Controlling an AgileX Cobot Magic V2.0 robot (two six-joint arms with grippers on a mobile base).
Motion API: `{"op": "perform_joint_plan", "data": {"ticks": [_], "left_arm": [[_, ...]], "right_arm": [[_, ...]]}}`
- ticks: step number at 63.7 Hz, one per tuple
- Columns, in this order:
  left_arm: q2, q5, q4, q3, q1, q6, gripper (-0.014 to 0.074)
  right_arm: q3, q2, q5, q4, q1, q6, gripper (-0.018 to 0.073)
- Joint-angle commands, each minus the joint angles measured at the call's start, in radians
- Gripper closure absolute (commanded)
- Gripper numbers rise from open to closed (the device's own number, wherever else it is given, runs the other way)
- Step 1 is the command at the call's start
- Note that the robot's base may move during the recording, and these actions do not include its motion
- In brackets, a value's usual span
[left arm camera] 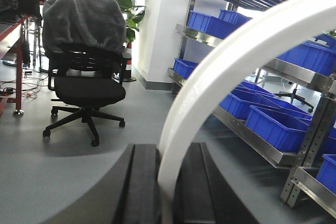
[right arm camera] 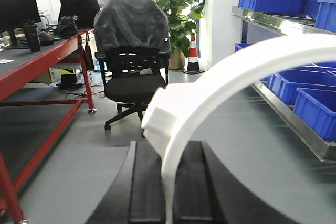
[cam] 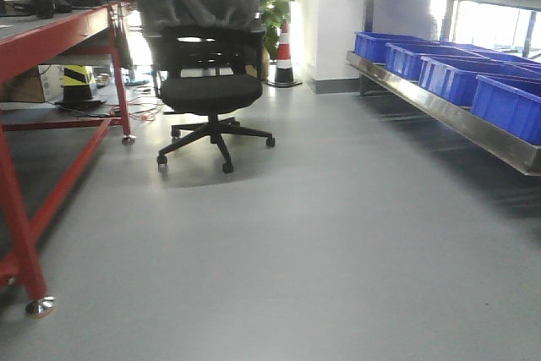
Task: Grab PVC pipe and place in blue bin
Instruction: 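Drive the base away from the table holding the pipe, then turn and drive the base up to the shelf of blue bins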
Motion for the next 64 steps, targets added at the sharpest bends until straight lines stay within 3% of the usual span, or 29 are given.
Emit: {"op": "perform_joint_plan", "data": {"ticks": [1, 64], "left_arm": [[-0.004, -0.025, -0.002, -0.002, 0.0, -0.005, 0.0708], [-0.004, -0.025, -0.002, -0.002, 0.0, -0.005, 0.0708]], "right_arm": [[0.0, -0.004, -0.03, -0.002, 0.001, -0.005, 0.0727], [0.0, -0.004, -0.03, -0.002, 0.001, -0.005, 0.0727]]}}
